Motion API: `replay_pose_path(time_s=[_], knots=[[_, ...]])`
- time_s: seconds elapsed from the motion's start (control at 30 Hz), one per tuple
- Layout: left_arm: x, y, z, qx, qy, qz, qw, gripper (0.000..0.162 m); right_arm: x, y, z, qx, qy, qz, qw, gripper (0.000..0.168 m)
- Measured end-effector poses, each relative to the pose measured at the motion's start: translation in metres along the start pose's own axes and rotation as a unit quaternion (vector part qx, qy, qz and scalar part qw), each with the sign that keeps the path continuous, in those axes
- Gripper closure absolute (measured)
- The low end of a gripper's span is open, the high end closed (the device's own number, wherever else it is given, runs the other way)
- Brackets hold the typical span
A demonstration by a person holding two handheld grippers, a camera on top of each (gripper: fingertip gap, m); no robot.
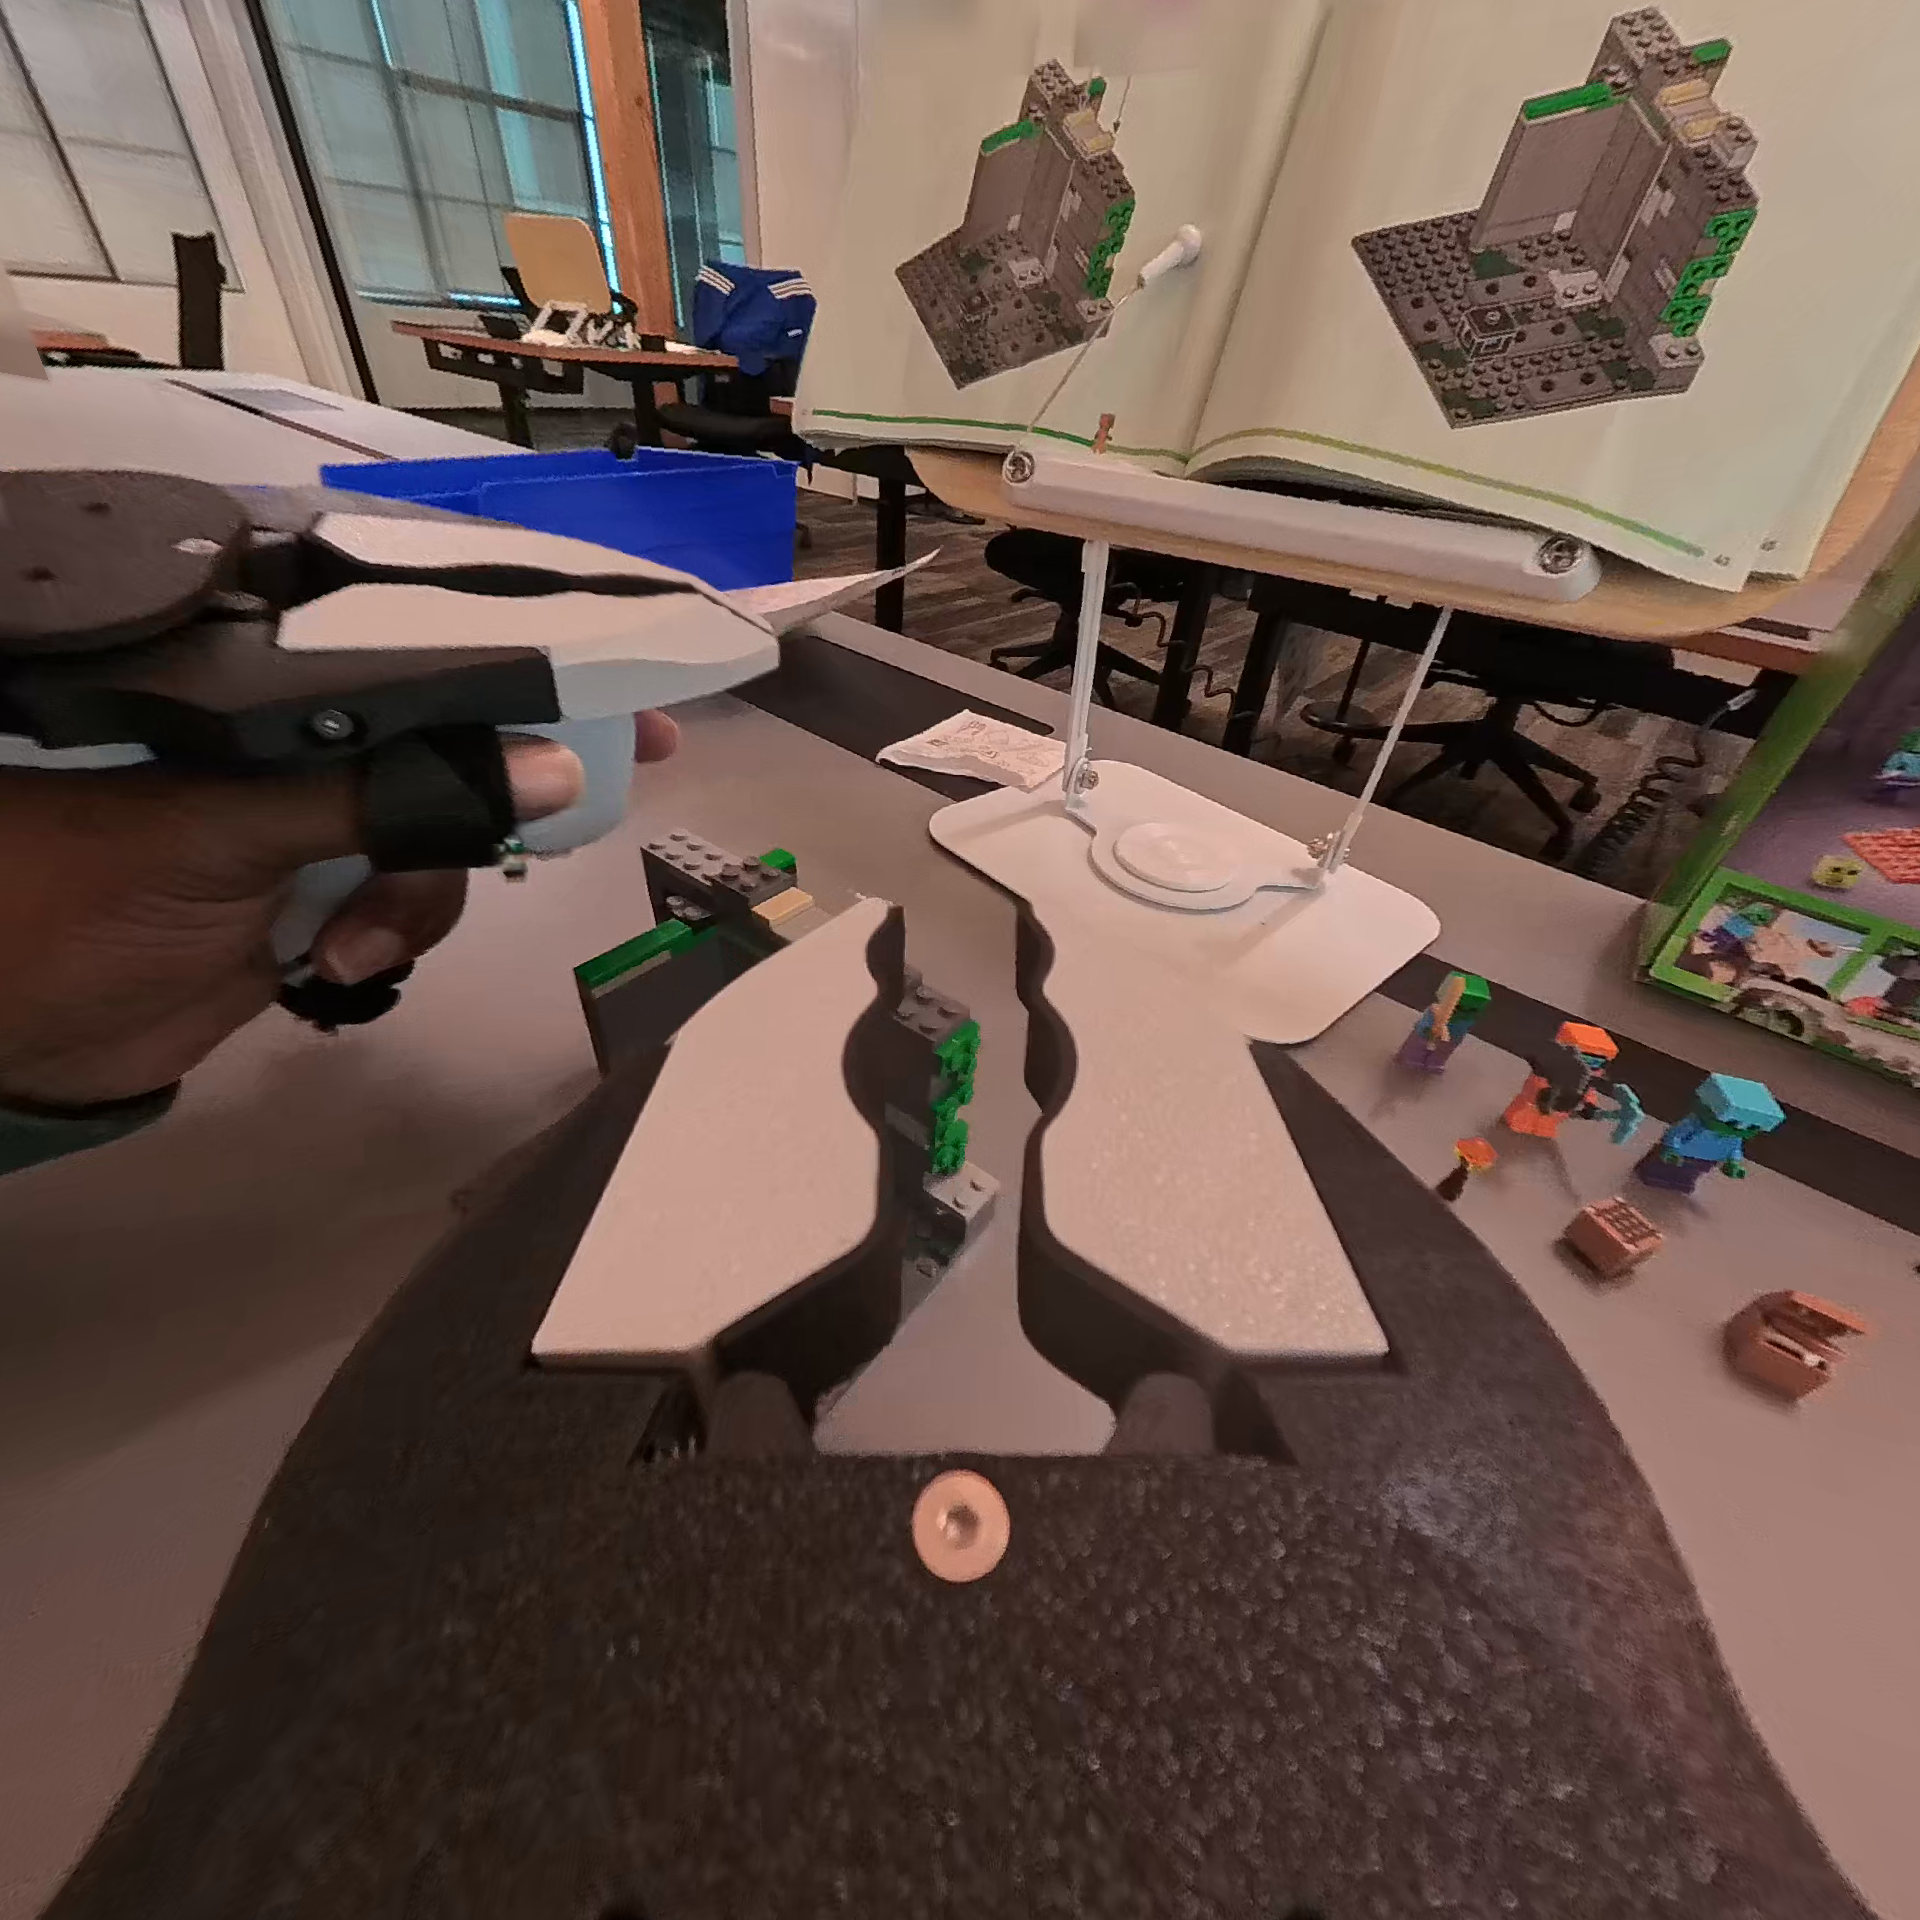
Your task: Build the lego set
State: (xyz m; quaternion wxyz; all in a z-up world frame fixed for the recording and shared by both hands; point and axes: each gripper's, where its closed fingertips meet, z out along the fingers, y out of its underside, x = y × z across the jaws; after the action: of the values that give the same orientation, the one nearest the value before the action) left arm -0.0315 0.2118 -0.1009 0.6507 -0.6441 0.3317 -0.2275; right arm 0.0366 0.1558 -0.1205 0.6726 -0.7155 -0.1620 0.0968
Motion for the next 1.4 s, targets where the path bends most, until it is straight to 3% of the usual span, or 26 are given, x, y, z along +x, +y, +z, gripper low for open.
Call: replay_pose_path(time_s=[0.17,0.3,0.5,0.67,0.77,0.93,1.1,1.27,1.4], knots=[[-0.011,-0.009,-0.026,0.004,-0.01,-0.011,1.0,0.154,0.003,0.001,0.0,-0.003,0.007,-0.003,1.0,0.151],[-0.048,-0.01,-0.07,-0.002,-0.042,-0.022,0.999,0.148,0.0,0.003,0.001,-0.008,0.005,0.003,1.0,0.151],[-0.169,-0.014,-0.178,-0.046,-0.149,0.007,0.988,0.149,-0.005,0.004,0.002,-0.015,-0.01,0.019,1.0,0.152],[-0.278,-0.018,-0.272,-0.144,-0.213,0.006,0.966,0.148,-0.009,0.007,0.003,-0.02,-0.022,0.04,0.999,0.153],[-0.316,-0.005,-0.304,-0.222,-0.209,0.015,0.952,0.148,-0.011,0.01,0.005,-0.026,-0.028,0.047,0.998,0.153],[-0.326,0.066,-0.315,-0.394,-0.078,0.019,0.916,0.155,-0.014,0.018,0.007,-0.04,-0.035,0.053,0.997,0.154],[-0.328,0.141,-0.317,-0.553,0.016,0.075,0.829,0.148,-0.019,0.026,0.009,-0.056,-0.041,0.047,0.996,0.154],[-0.34,0.182,-0.314,-0.633,0.052,0.093,0.767,0.144,-0.018,0.03,0.01,-0.063,-0.04,0.042,0.996,0.155],[-0.346,0.196,-0.311,-0.655,0.069,0.1,0.745,0.142,-0.016,0.031,0.01,-0.067,-0.04,0.045,0.996,0.155]])
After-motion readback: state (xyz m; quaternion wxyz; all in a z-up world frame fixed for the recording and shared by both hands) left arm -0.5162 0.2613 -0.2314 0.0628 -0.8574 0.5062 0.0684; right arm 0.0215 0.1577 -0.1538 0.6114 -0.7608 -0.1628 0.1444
